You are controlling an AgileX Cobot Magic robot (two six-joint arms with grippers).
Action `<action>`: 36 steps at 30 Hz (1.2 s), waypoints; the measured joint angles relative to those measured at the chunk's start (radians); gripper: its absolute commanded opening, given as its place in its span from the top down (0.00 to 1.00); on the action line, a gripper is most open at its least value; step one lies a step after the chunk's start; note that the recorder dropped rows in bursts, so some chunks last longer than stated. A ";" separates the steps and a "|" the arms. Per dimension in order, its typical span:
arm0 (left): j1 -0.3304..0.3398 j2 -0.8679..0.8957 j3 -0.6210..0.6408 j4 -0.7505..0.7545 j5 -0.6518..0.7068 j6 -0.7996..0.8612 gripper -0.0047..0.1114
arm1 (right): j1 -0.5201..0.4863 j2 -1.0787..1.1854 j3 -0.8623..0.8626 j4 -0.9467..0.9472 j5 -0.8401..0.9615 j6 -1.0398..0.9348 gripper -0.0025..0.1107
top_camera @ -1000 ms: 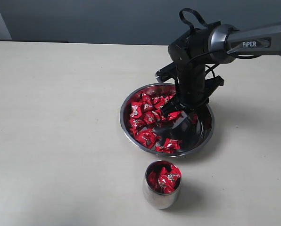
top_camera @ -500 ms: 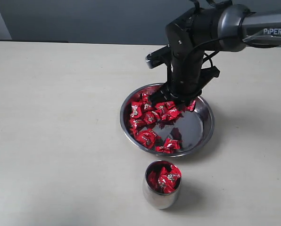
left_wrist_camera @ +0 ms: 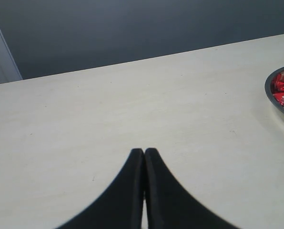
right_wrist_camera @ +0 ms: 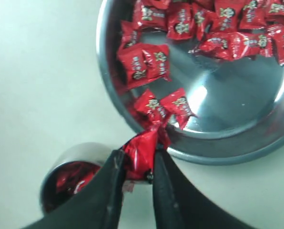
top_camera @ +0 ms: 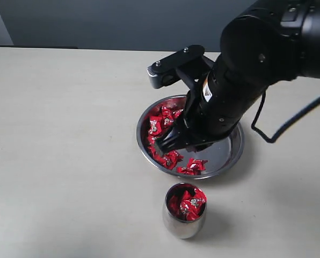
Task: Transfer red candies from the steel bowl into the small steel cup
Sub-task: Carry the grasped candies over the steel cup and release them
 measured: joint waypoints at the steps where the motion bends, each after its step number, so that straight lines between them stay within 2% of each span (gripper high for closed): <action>1: 0.000 0.000 0.000 0.000 0.000 0.000 0.96 | 0.008 -0.012 0.008 0.012 0.002 -0.007 0.93; 11: 0.000 0.000 0.000 0.000 0.000 0.000 0.96 | 0.085 -0.052 0.088 0.089 0.018 -0.042 0.93; 22: 0.000 0.000 0.000 0.000 0.000 0.000 0.96 | 0.089 -0.052 0.166 0.134 -0.001 -0.051 0.93; 24: 0.000 0.000 0.000 0.000 0.000 0.000 0.96 | 0.089 -0.052 0.169 0.134 -0.021 -0.056 0.91; 28: 0.000 0.000 0.000 0.000 0.000 0.000 0.96 | 0.090 -0.052 0.169 0.134 -0.056 -0.066 0.79; 33: 0.000 0.000 0.000 0.000 0.000 0.000 0.96 | 0.090 -0.052 0.169 0.134 -0.068 -0.070 0.79; 36: 0.000 0.000 0.000 0.000 0.000 0.000 0.96 | 0.090 -0.052 0.169 0.134 -0.073 -0.070 0.71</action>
